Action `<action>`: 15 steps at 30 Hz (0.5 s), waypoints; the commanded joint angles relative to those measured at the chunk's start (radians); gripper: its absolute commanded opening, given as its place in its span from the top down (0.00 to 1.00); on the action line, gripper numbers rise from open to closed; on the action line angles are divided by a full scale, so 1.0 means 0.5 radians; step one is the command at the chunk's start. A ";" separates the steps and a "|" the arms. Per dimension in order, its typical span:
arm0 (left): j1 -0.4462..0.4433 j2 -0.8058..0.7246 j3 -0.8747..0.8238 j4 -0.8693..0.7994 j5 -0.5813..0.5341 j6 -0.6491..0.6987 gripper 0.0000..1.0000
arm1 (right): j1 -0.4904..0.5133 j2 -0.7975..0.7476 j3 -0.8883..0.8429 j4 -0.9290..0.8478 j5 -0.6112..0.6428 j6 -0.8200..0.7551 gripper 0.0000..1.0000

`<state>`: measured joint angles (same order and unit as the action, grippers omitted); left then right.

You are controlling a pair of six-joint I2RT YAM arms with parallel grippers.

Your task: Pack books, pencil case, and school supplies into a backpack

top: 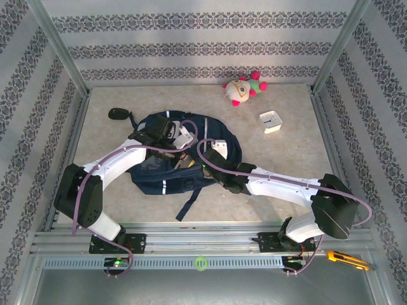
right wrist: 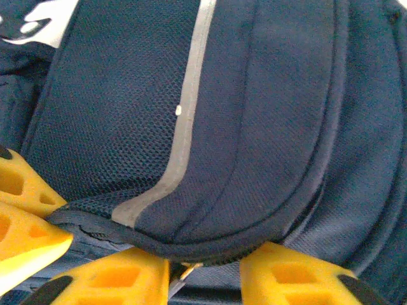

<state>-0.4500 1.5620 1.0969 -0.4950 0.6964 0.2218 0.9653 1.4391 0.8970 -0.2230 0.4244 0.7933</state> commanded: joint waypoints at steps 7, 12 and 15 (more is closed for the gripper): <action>0.011 -0.060 -0.013 -0.051 0.086 -0.043 1.00 | -0.010 -0.128 -0.060 -0.030 0.171 0.017 0.91; 0.043 -0.054 0.007 -0.228 -0.187 0.123 1.00 | -0.132 -0.270 -0.153 -0.035 -0.066 -0.087 0.97; 0.065 -0.065 0.002 -0.286 -0.338 0.187 1.00 | -0.221 -0.333 -0.188 -0.027 -0.237 -0.172 0.98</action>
<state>-0.4492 1.5604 1.0973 -0.5064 0.6643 0.2649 0.9081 1.3201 0.8307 -0.2207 0.3500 0.7589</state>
